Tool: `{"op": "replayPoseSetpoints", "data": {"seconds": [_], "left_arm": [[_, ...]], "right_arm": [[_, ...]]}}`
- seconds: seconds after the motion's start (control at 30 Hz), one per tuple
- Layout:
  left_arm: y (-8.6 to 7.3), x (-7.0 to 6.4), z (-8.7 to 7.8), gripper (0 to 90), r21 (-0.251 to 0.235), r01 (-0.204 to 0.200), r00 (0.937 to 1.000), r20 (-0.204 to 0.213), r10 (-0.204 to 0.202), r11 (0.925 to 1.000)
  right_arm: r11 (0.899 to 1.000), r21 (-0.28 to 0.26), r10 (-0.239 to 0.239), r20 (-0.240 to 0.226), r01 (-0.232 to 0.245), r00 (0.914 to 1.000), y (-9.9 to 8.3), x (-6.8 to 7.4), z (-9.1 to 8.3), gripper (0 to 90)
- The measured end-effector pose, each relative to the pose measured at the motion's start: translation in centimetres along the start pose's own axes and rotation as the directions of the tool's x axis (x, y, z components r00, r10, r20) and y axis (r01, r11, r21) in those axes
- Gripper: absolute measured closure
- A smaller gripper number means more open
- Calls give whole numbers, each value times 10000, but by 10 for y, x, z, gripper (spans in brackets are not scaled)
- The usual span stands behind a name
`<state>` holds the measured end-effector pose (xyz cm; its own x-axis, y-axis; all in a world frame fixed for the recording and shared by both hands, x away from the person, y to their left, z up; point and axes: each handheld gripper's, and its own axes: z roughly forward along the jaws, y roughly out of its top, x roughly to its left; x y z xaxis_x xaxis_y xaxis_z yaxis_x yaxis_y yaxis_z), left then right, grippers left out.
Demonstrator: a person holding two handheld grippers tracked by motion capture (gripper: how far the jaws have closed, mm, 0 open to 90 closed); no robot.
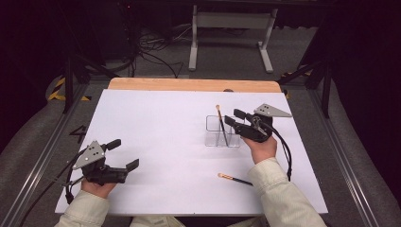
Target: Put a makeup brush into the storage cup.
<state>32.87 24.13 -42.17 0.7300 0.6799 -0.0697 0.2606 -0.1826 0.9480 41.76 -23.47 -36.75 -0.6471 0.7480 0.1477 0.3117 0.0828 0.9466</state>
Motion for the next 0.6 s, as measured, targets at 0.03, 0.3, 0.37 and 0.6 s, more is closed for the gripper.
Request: {"op": "replayPoseSetpoints", "data": {"seconds": [0.03, 0.3, 0.37, 0.6], "left_arm": [[0, 0, 0, 17, 0, 0, 10000, 0, 0, 10000], [2, 0, 5, 17, 39, -62, 9999, 98, 62, 10000], [2, 0, 6, 17, 67, -56, 9999, 136, 55, 10000], [2, 0, 7, 17, 67, -48, 9999, 132, 48, 10000]], "right_arm": [[10000, -43, -41, 35, 41, 10000, 1, 1, -3, 354], [9990, -235, -390, -127, 387, 9992, 8, 4, -27, 131], [9984, -340, -455, -142, 450, 9989, 8, 3, -34, 80], [9983, -451, -375, -333, 360, 9987, 10, 1, -52, 10]]}}
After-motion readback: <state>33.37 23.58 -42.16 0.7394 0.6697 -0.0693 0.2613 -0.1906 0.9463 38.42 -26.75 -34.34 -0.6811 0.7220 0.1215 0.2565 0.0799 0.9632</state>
